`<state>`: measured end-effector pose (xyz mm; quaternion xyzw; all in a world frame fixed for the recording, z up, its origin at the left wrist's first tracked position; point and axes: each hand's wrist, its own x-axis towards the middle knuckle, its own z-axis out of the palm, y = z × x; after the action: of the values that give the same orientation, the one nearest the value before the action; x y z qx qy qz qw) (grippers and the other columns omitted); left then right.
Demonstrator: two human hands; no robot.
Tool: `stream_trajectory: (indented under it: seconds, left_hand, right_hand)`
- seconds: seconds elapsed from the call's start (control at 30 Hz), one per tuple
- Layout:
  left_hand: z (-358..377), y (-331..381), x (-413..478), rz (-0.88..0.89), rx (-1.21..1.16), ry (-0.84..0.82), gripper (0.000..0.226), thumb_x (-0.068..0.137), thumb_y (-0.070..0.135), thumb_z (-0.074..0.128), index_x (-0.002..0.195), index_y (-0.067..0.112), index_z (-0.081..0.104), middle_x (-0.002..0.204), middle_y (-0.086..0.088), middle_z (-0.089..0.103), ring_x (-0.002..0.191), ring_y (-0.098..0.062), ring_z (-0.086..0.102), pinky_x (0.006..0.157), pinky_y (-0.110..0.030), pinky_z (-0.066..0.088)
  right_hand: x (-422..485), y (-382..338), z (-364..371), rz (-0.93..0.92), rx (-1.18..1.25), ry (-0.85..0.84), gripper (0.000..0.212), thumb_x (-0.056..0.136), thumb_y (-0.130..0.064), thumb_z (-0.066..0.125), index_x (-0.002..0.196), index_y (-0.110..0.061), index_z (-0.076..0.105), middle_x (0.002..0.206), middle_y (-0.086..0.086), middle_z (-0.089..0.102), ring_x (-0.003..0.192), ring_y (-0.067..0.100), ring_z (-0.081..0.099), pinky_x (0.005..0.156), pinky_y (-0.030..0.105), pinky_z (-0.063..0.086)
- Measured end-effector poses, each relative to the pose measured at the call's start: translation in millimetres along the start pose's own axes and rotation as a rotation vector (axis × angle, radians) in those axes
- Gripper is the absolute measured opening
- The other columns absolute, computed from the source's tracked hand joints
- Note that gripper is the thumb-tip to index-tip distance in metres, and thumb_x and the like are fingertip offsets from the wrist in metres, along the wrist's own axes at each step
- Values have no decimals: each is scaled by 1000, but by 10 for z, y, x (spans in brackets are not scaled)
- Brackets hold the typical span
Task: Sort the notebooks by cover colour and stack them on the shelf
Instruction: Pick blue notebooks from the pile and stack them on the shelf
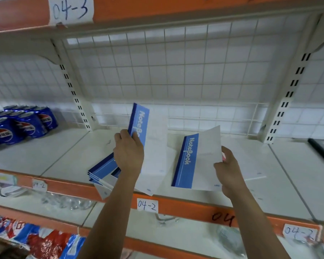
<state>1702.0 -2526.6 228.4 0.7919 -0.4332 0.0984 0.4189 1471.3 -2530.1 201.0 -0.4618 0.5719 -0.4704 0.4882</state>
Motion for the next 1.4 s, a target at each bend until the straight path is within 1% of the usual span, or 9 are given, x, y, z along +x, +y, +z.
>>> stream_trajectory:
  seconds: [0.07,0.17,0.43,0.6,0.73,0.9,1.07,1.2,1.4]
  left_hand:
    - [-36,115,35,-100,-253,23,35,101,29,40,100,-2,55,93,-15,57,71,-26,53,60,-29,34]
    - [-4,251,-26,-273,-514,-289,35,101,33,37,91,4,55,77,-6,54,61,-15,48,52,-27,34]
    - [273,499,-486,-106,-511,-647,28,97,32,48,117,13,53,90,-1,62,72,-8,57,57,-22,44]
    - [292,225,-310,-22,361,-552,82,91,57,44,147,6,15,153,-24,15,140,-41,18,108,-52,26]
    - [347,-52,-246,-148,581,-717,106,77,77,41,150,7,8,154,-28,9,141,-45,11,110,-59,16]
    - [322,-24,-275,-35,655,-525,98,78,70,53,144,4,20,143,-24,33,130,-39,37,104,-48,33]
    - [291,34,-187,-5,206,-399,29,98,32,45,106,5,52,105,-13,56,91,-27,59,69,-33,41]
    - [337,208,-182,-381,-623,-665,46,95,49,40,78,8,52,78,-9,58,73,-21,57,69,-31,47]
    - [267,442,-466,-4,-804,-454,17,95,24,54,89,9,56,77,-4,60,69,-16,56,59,-24,45]
  right_hand:
    - [-13,-35,-4,-4,33,1,50,90,4,34,126,-29,42,117,1,55,106,26,54,71,33,47]
    - [-33,-78,19,-27,77,7,55,87,6,29,128,-27,43,124,1,54,111,25,52,84,37,48]
    - [-30,-140,23,-107,135,-35,20,97,-21,47,116,-15,51,110,2,61,100,21,59,68,26,45]
    - [30,-62,-96,-110,-26,-4,28,95,-3,43,120,-16,46,109,-1,56,99,19,53,80,31,41]
    - [72,0,-112,-75,-76,-10,29,95,-4,42,122,-14,45,111,0,55,102,20,51,81,32,39]
    - [87,-16,-88,-92,-69,-1,29,94,-5,43,121,-14,46,111,0,57,103,21,53,84,34,42]
    - [55,-87,-94,-148,152,-15,18,92,-1,47,107,-9,52,100,-3,64,92,16,60,74,28,46]
    - [36,-41,25,-158,136,-62,24,94,-4,48,115,-15,51,101,-7,64,96,14,59,79,27,46]
    - [1,-54,106,-315,92,-98,59,93,-2,50,140,-26,24,120,-18,48,95,-13,55,81,10,45]
